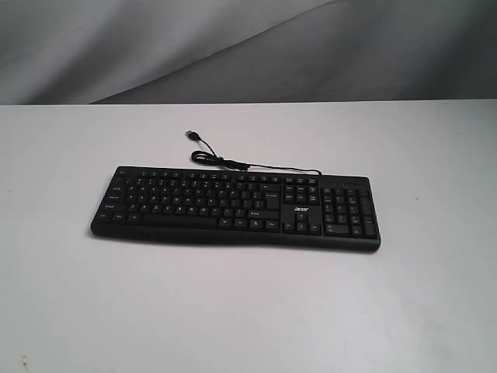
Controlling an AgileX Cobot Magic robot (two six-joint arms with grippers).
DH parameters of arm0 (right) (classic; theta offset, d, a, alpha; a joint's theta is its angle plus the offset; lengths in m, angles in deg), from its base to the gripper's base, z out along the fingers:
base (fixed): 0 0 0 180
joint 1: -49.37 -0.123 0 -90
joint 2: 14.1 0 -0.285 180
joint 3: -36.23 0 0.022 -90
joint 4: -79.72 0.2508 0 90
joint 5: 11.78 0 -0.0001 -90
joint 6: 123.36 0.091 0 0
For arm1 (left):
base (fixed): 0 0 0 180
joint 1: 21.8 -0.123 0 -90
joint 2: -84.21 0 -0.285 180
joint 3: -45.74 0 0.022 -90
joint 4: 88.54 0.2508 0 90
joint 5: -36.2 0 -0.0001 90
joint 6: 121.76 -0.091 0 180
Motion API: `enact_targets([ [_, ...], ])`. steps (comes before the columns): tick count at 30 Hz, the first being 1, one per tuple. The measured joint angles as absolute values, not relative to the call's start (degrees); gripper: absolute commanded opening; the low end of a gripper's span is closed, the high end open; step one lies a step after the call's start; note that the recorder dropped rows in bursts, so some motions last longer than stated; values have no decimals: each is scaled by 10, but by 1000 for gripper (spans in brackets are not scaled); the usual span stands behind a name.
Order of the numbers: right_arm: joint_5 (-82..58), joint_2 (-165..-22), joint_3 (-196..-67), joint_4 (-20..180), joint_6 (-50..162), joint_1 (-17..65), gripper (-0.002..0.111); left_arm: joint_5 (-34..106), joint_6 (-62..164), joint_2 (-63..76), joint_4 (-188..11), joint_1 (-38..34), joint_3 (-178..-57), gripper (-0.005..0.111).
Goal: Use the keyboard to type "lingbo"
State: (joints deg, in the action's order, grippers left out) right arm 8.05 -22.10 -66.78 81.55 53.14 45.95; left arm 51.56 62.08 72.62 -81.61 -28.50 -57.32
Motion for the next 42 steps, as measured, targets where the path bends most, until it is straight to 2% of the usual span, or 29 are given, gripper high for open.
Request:
enact_targets([
  [13, 67, -221, -668, 814, 530, 460, 0, 516, 621, 726, -816, -285, -573, 0],
  [22, -201, -221, -668, 829, 529, 460, 0, 516, 621, 726, -816, -285, -573, 0],
  [27, -278, -220, -668, 833, 541, 460, 0, 516, 621, 726, -816, -285, -573, 0],
  [34, -376, -220, -670, 834, 676, 460, 0, 516, 621, 726, -816, -285, -573, 0],
  [39, -438, -299, -704, 755, 755, 460, 0, 516, 621, 726, -816, -285, -573, 0],
  [42, -395, -391, -773, 700, 800, 460, 0, 516, 621, 726, -816, -285, -573, 0],
])
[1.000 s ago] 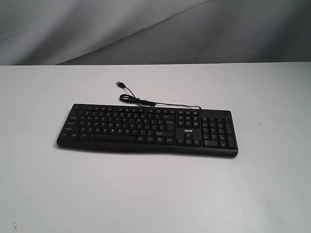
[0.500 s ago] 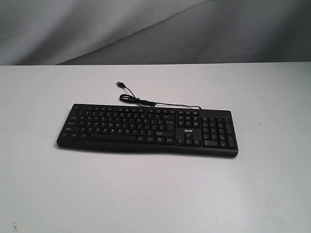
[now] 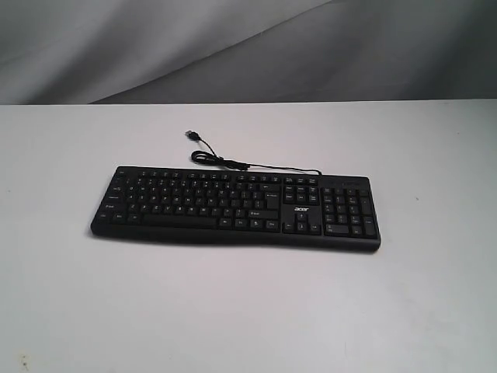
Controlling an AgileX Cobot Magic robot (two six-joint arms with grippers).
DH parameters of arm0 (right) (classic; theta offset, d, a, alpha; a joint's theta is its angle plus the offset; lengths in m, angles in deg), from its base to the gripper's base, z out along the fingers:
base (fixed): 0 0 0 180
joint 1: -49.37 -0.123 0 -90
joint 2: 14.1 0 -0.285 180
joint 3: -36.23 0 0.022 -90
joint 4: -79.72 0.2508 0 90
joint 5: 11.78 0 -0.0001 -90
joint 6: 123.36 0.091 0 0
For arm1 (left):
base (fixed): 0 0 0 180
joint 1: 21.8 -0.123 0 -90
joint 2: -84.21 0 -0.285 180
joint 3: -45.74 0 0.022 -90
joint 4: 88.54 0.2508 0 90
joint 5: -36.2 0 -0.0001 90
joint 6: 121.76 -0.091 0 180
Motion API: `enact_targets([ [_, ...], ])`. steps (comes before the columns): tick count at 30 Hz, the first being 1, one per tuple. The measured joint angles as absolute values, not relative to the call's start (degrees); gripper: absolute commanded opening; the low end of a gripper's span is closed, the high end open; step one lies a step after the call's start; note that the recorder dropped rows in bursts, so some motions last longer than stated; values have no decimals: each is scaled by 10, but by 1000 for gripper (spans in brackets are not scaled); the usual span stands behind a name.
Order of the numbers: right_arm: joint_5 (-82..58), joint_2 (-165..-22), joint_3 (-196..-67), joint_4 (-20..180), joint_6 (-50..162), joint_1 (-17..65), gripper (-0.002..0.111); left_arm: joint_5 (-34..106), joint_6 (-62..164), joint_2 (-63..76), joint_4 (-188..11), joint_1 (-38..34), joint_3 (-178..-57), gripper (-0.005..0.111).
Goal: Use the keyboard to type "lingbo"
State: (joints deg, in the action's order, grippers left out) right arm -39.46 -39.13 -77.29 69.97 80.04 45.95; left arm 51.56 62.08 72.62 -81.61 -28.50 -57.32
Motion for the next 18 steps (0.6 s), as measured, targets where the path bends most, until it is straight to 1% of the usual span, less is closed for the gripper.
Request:
enact_targets([
  [7, -210, -700, -1009, 525, 909, 457, 0, 516, 621, 726, -816, -285, -573, 0],
  [8, -142, -795, -1079, 501, 917, 444, 0, 516, 621, 726, -816, -285, -573, 0],
  [10, -62, -886, -1144, 492, 902, 422, 0, 516, 621, 726, -816, -285, -573, 0],
  [14, 34, -1025, -1242, 534, 778, 373, 0, 516, 621, 726, -816, -285, -573, 0],
  [16, 56, -1093, -1289, 597, 668, 349, 0, 516, 621, 726, -816, -285, -573, 0],
  [18, 88, -1154, -1335, 702, 525, 330, 0, 516, 621, 726, -816, -285, -573, 0],
])
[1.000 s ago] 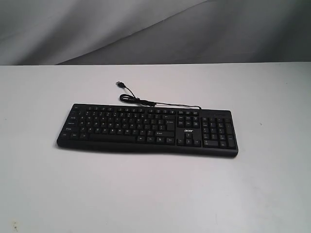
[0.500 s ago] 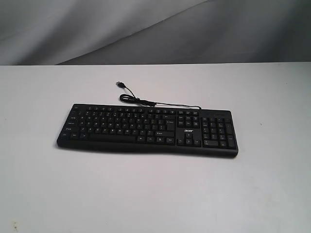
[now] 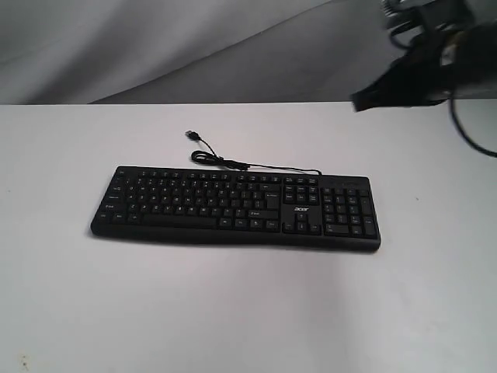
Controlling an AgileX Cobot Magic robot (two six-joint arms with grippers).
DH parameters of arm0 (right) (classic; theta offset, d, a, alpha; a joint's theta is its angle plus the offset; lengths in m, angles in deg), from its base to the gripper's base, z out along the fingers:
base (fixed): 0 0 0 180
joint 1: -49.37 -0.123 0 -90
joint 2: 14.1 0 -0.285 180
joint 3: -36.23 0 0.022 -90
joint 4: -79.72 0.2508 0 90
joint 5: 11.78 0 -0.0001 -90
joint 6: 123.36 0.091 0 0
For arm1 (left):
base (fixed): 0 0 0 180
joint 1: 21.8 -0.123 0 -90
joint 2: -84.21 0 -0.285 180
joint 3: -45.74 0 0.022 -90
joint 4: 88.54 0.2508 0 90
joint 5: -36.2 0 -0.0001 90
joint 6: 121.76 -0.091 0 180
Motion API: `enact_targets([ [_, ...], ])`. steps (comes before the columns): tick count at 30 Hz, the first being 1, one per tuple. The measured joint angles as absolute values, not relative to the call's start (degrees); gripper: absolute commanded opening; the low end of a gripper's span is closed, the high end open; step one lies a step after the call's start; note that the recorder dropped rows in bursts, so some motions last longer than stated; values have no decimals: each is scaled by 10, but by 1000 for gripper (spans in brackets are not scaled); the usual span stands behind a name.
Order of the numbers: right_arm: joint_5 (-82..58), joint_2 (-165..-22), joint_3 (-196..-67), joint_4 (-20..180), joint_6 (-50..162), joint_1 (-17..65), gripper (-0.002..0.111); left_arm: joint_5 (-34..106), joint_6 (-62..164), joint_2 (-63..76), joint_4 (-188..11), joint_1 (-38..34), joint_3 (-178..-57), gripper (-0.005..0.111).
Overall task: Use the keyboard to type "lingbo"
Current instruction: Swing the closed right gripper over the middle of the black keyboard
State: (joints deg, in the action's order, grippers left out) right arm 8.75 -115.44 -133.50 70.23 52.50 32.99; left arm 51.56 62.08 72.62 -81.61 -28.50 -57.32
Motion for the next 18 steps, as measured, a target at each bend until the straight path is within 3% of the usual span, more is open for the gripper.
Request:
enact_targets([
  [10, 305, -1370, -1507, 1347, -197, 288, 0, 516, 621, 726, -816, -285, -573, 0],
  [18, 257, -1466, -1584, 1307, -209, 178, 0, 516, 621, 726, -816, -285, -573, 0],
])
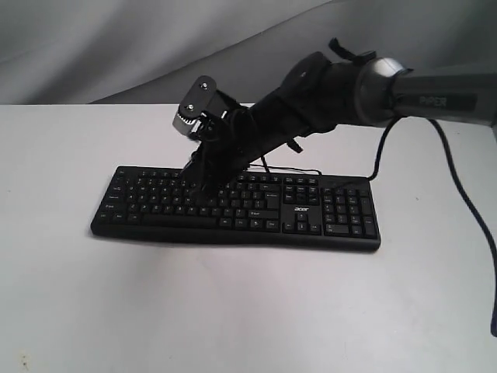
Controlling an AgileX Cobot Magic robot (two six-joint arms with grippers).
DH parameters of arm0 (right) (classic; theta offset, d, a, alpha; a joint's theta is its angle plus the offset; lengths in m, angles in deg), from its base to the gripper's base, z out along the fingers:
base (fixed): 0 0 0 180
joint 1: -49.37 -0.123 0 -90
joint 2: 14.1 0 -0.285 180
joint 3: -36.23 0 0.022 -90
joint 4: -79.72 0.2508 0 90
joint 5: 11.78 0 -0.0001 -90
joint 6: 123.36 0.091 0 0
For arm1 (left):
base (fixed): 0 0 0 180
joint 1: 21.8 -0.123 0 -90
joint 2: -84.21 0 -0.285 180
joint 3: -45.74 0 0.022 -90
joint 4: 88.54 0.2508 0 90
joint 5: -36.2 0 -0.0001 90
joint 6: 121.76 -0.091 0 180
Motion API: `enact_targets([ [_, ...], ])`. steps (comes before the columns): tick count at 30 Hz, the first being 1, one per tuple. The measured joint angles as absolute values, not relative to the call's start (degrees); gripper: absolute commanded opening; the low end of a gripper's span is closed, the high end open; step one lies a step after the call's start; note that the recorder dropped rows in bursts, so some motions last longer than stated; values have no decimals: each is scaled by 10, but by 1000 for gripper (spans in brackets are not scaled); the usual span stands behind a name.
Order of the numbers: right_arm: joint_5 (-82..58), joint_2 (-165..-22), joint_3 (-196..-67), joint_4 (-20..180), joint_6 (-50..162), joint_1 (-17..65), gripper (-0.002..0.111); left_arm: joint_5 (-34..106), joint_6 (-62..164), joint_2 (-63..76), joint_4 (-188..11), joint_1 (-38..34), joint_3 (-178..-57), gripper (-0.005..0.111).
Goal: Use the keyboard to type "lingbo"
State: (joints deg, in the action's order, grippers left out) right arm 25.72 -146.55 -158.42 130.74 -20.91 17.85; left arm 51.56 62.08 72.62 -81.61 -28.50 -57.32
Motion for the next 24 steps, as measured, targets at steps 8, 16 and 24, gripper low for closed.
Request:
enact_targets([
  [8, 241, -1506, -1615, 1197, -116, 180, 0, 516, 621, 726, -816, -285, -573, 0],
  [16, 256, -1506, -1616, 1185, -113, 197, 0, 516, 621, 726, -816, -285, -573, 0],
  [24, 256, -1525, -1616, 1185, -113, 198, 0, 516, 621, 726, -816, -285, -573, 0],
])
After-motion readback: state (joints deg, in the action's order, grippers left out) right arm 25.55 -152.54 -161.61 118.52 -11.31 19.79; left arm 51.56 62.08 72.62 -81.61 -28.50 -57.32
